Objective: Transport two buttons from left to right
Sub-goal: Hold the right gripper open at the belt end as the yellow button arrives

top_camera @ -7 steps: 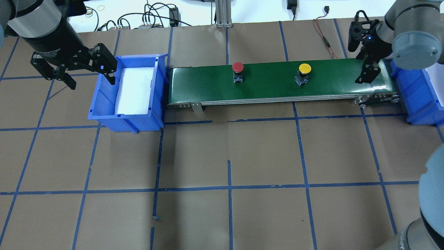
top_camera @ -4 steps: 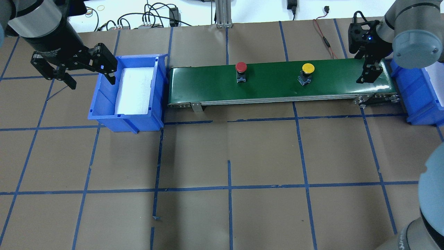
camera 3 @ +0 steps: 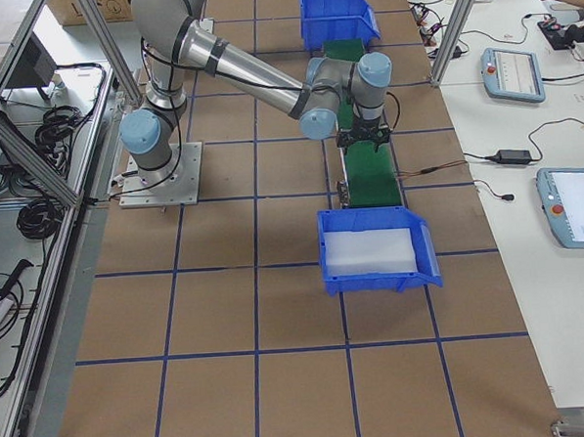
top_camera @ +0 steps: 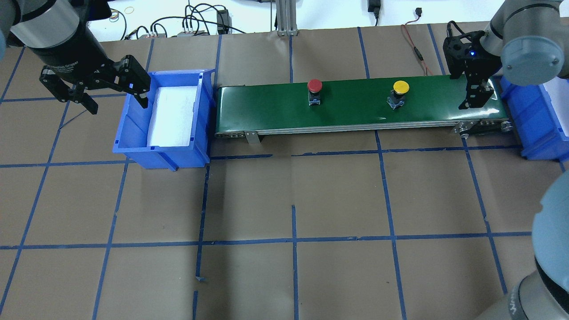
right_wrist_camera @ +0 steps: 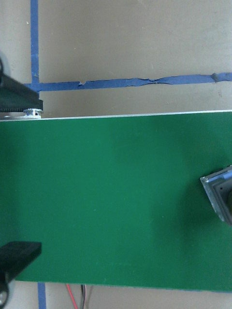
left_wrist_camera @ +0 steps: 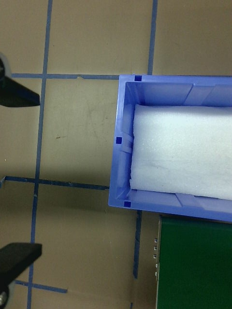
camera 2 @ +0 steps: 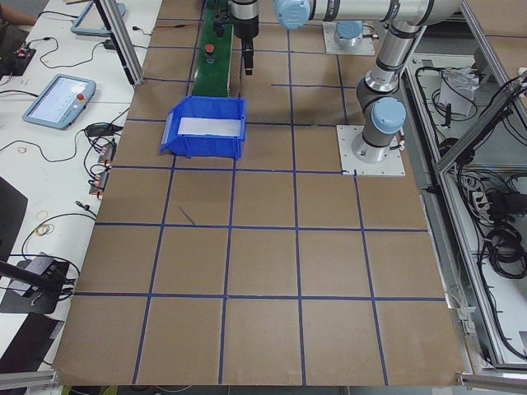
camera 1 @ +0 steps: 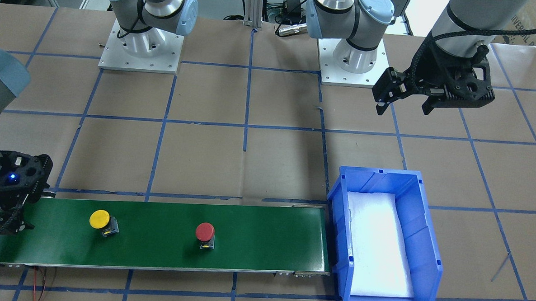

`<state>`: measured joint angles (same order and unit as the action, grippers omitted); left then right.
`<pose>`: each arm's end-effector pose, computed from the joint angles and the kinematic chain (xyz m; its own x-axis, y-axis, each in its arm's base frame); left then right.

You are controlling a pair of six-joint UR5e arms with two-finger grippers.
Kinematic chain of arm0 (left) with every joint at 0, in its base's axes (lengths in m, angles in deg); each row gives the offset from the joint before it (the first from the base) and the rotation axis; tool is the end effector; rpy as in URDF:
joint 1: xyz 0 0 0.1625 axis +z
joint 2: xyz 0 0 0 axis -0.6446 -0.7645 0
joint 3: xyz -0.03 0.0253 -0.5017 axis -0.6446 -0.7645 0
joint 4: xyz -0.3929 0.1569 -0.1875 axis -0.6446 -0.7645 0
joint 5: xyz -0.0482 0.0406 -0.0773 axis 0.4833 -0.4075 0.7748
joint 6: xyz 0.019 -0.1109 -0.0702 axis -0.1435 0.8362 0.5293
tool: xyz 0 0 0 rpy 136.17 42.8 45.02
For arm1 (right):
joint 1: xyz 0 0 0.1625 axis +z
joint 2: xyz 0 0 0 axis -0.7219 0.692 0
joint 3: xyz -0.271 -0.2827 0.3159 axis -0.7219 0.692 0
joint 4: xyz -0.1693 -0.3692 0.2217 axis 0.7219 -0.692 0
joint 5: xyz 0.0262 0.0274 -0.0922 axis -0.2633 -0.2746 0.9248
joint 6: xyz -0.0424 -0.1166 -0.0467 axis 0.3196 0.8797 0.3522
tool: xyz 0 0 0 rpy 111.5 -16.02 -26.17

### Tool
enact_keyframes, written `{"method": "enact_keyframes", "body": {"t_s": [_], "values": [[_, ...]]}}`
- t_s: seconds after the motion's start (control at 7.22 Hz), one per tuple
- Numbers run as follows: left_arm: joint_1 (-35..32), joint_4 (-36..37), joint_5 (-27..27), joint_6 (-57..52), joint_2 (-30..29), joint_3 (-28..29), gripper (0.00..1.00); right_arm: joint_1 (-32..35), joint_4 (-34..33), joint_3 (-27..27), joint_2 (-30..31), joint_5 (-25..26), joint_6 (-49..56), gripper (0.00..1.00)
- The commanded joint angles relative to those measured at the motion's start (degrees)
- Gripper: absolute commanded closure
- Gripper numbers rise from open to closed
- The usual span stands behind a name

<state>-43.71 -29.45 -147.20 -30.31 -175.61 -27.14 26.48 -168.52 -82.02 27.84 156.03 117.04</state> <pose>-0.0739 -0.5511 0.5484 -0.9962 -0.0871 -0.0056 -0.0872 0.9959 0.0247 -0.0793 -0.7161 0.3144 0.0250 -0.9988 0.0425 -0.9995 -0.0258 -0.0180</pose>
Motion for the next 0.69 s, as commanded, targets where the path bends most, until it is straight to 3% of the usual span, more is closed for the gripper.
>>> {"method": "enact_keyframes", "body": {"t_s": [0.0,0.55], "values": [[0.0,0.0,0.0,0.0,0.0,0.0,0.0,0.0,0.0,-0.1,-0.2,0.6,0.9,0.0],[0.0,0.0,0.0,0.0,0.0,0.0,0.0,0.0,-0.2,-0.2,-0.3,0.7,0.6,0.0]]}}
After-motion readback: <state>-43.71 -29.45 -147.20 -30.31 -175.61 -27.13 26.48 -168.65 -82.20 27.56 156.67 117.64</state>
